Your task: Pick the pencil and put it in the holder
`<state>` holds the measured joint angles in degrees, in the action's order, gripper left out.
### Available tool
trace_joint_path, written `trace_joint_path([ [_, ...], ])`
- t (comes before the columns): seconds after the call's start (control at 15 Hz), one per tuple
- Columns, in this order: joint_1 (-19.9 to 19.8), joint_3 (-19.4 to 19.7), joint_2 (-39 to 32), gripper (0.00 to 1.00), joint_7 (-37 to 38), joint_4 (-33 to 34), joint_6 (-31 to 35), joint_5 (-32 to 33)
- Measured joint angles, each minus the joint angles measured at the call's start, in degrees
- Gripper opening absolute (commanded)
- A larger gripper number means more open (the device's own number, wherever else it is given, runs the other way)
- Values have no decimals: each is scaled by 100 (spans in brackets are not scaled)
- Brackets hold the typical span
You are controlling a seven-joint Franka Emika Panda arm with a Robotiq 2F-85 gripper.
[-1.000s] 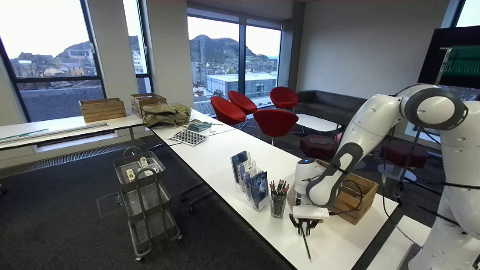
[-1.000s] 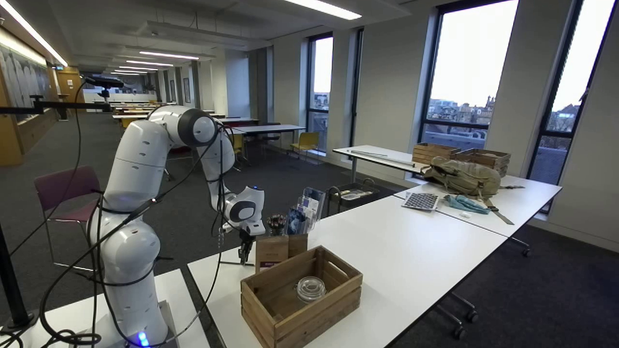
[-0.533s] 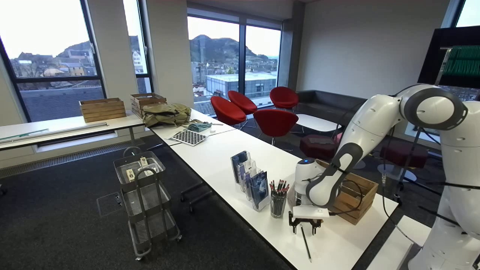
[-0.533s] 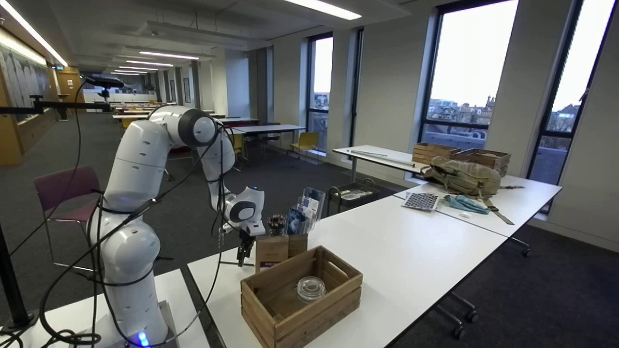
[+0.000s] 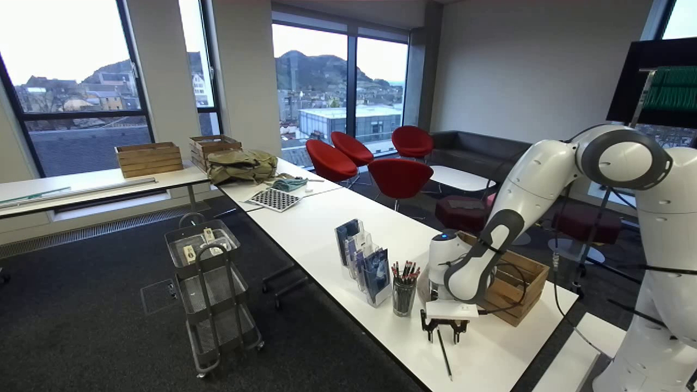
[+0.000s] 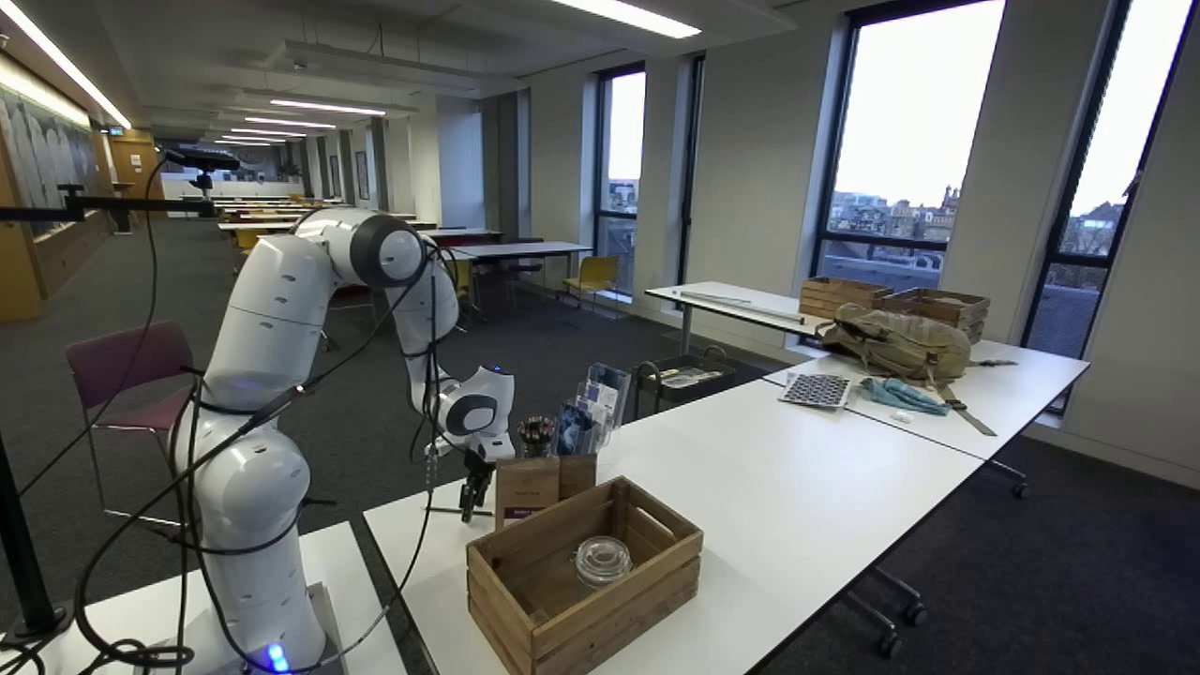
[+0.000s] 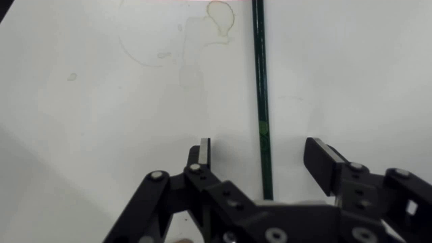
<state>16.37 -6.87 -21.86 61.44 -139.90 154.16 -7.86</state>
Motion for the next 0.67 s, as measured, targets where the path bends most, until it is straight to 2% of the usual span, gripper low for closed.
trace_joint_path([
  [0.33, -1, 1, 6, 4, 0, 90, 0, 0],
  [0.47, -3, 7, 5, 0, 0, 93, 0, 0],
  [0.67, -4, 20, 4, 2, 0, 95, -2, 0],
])
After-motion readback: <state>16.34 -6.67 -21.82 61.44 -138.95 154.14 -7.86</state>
